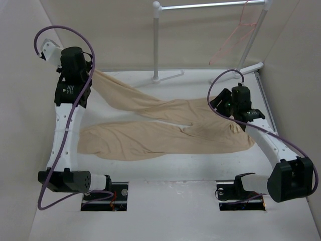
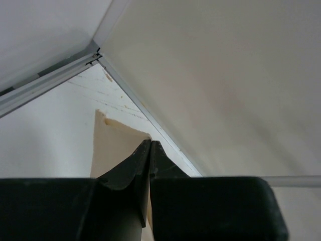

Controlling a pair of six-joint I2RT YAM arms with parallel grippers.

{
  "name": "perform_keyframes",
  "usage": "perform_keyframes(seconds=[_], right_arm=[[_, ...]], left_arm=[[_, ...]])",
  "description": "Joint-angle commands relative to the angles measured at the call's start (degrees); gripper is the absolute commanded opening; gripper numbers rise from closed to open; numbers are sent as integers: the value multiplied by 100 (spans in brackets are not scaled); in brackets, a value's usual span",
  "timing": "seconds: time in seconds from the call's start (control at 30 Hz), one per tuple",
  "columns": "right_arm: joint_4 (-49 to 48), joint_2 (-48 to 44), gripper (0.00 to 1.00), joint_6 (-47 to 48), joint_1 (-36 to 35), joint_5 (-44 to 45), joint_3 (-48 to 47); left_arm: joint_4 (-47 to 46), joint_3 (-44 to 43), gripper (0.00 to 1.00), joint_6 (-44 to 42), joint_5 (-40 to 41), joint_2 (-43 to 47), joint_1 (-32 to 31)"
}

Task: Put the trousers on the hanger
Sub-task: Flatten out the trousers at the center of the board.

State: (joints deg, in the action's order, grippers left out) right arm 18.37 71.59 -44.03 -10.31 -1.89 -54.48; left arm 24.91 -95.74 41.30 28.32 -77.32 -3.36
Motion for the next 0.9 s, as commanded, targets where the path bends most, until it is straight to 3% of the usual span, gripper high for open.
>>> perform_keyframes(seconds=[0.0, 0.17, 0.33, 0.47, 0.77, 0.87], right_arm=[[-431, -58, 64, -53, 77, 101, -28], [-335, 442, 73, -71, 603, 522, -527], [183, 1504, 73, 113, 1622, 1189, -1853], [316, 2471, 73, 526, 2124, 1525, -2645], [342, 4107, 69, 1019, 2485, 217, -3630], [518, 4389, 64, 1046, 2494, 189, -3772]], left_arm=[[278, -146, 0, -227, 420, 16, 32], [313, -522, 0, -201, 202, -1028, 559], [576, -1551, 0, -148, 25, -2294, 735], [489, -1614, 0, 53, -177, -2656, 814], [357, -1421, 0, 256, -493, -3043, 1174], [392, -1447, 0, 265, -573, -3254, 1324]])
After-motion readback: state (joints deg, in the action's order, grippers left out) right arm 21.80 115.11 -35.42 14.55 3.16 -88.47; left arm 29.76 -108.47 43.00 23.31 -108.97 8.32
